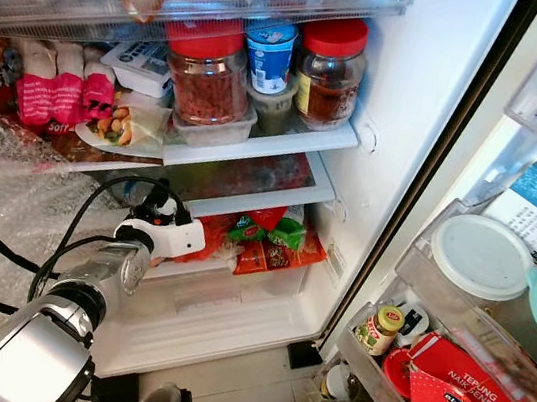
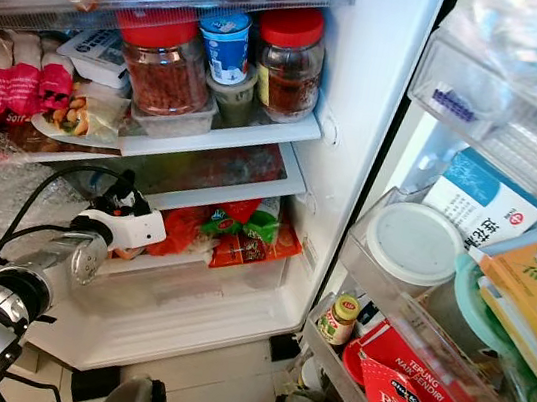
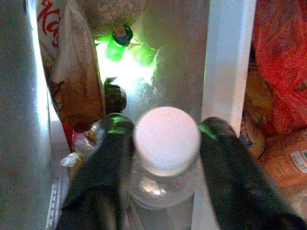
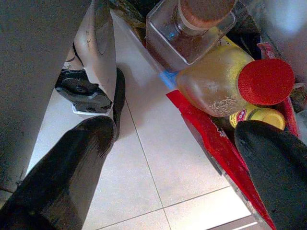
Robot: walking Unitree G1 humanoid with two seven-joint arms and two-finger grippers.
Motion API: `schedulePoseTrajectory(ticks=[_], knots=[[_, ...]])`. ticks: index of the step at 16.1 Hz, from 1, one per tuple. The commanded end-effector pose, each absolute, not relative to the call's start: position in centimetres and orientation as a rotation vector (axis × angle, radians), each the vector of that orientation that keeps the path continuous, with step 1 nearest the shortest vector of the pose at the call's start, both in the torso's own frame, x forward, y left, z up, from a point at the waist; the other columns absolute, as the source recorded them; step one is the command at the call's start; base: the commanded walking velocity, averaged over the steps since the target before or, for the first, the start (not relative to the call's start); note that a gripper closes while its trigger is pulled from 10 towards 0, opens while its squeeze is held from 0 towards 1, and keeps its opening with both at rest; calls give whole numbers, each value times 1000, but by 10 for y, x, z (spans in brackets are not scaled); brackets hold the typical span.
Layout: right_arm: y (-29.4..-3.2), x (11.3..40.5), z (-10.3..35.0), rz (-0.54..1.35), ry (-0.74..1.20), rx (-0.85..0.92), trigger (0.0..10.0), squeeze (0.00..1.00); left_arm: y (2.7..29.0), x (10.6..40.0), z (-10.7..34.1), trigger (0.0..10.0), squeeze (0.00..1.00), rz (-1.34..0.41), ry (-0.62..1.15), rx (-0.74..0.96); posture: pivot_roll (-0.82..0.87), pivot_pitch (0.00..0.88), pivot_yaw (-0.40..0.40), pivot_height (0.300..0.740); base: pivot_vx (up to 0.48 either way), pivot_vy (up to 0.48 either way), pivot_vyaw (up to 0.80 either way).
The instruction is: Restocking fridge
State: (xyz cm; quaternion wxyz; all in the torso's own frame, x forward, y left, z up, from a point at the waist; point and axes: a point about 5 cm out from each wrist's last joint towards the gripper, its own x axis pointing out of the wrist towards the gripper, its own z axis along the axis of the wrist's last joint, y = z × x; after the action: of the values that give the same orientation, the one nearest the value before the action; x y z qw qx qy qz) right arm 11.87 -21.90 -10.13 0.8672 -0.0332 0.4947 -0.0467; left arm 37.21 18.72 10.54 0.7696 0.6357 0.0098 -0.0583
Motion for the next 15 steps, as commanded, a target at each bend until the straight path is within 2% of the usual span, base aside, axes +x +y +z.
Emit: schedulePoseTrajectory(ticks=[1,6,10,12,13,15], knots=[[-206,109,-107,-56,1075,-41,10000,0,191,374,109,10000,1000,-106,28,1356,-66,168,39,634,0,0,0],[-206,109,-107,-50,1077,-44,10000,0,187,378,119,10000,1000,-87,-4,1249,-63,162,39,634,0,0,0],[-206,109,-107,-48,1079,-48,10000,0,183,379,122,10000,1000,-90,-43,1244,-63,145,42,634,0,0,0],[-206,109,-107,-48,1078,-49,10000,0,178,378,121,10000,1000,-118,-45,1171,-63,143,44,634,0,0,0],[-206,109,-107,-50,1078,-49,10000,0,172,376,117,10000,0,-164,-36,1051,-60,145,47,634,0,0,0],[-206,108,-107,-51,1079,-48,10000,0,159,367,108,10000,0,-256,-41,785,-59,148,51,634,0,0,0]])
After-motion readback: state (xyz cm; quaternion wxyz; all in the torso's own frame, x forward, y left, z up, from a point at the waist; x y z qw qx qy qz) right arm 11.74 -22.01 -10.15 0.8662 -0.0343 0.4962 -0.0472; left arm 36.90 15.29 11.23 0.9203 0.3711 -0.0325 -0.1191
